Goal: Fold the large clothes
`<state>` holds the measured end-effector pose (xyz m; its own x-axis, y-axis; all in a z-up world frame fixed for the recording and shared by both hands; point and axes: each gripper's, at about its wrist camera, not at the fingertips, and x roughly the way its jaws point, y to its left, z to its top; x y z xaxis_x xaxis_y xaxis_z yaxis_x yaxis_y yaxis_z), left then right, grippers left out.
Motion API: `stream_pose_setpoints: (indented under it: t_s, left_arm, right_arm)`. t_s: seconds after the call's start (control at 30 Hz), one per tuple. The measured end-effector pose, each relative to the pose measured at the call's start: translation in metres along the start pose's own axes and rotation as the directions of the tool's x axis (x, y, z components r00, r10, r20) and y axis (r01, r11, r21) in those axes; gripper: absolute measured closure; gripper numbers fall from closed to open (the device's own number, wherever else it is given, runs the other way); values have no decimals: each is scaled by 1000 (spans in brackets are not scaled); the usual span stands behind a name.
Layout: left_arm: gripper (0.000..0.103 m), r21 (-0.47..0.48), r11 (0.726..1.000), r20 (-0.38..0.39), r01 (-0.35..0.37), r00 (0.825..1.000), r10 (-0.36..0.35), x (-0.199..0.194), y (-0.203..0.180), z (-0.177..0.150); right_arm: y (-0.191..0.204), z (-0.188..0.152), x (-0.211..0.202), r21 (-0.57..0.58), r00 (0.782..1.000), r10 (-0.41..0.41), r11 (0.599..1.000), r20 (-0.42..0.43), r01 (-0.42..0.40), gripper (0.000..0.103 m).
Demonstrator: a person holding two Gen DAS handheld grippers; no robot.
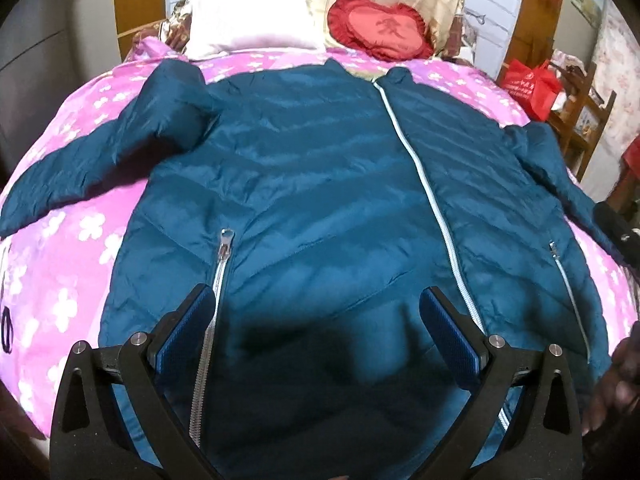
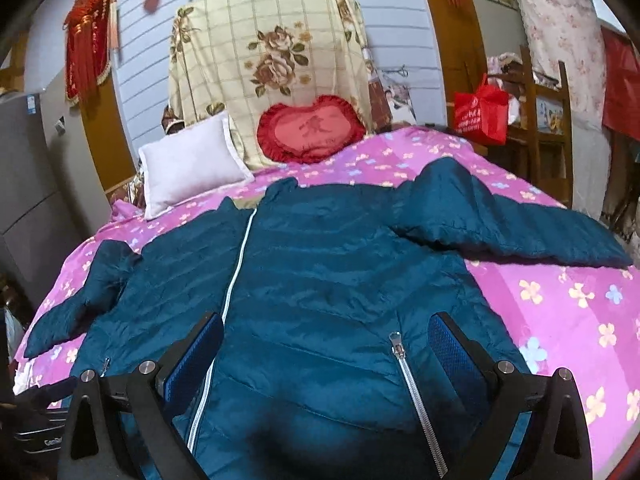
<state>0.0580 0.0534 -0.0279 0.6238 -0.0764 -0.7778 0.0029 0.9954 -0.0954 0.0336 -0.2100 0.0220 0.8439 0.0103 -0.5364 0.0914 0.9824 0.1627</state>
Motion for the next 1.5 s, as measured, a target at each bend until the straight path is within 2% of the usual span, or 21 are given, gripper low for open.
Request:
stream_pose_setpoints:
  t_s: [0.07,0.23,0.3,0.57,0.77,1.0,1.27,1.5]
  left_arm:
    - [1,-6,1000,-9,10,1000,-10,1,-1,0]
    - [1,-9,999,8,-48,999,48,1,-1,-2]
    - [1,-12,1000,30,-27,999,27,-3,0,-3]
    - [0,-7,1000,99,-18,995,19,-15,1,-3]
    - [1,-31,999,80,21,997,-19,-14,8,-4]
    - [1,-40,999,71,-30,997,33,-14,16,-4]
    - [1,-37,998,77,-57,995,59,-18,19,-3]
    - [1,-32,998,71,-53,996,55,-18,19,-3]
  right_arm:
    - [1,-1,-1,-8,1000,6,1000,10,-6,1]
    - [3,-2,3,-31,999,36,999,0,-36,1]
    - [5,-1,6,-41,998,59,997,-21,-59,1]
    - [10,-3,10,-65,998,46,997,-54,-49,1]
    - [11,-4,12,-64,996,29,997,-90,-35,1]
    - [2,-9,23,-22,986,21,999,-165,-25,1]
    - [-2,-11,24,-10,984,6,1000,-176,-8,1]
    - [-3,-11,24,-2,984,11,1000,-179,-12,1]
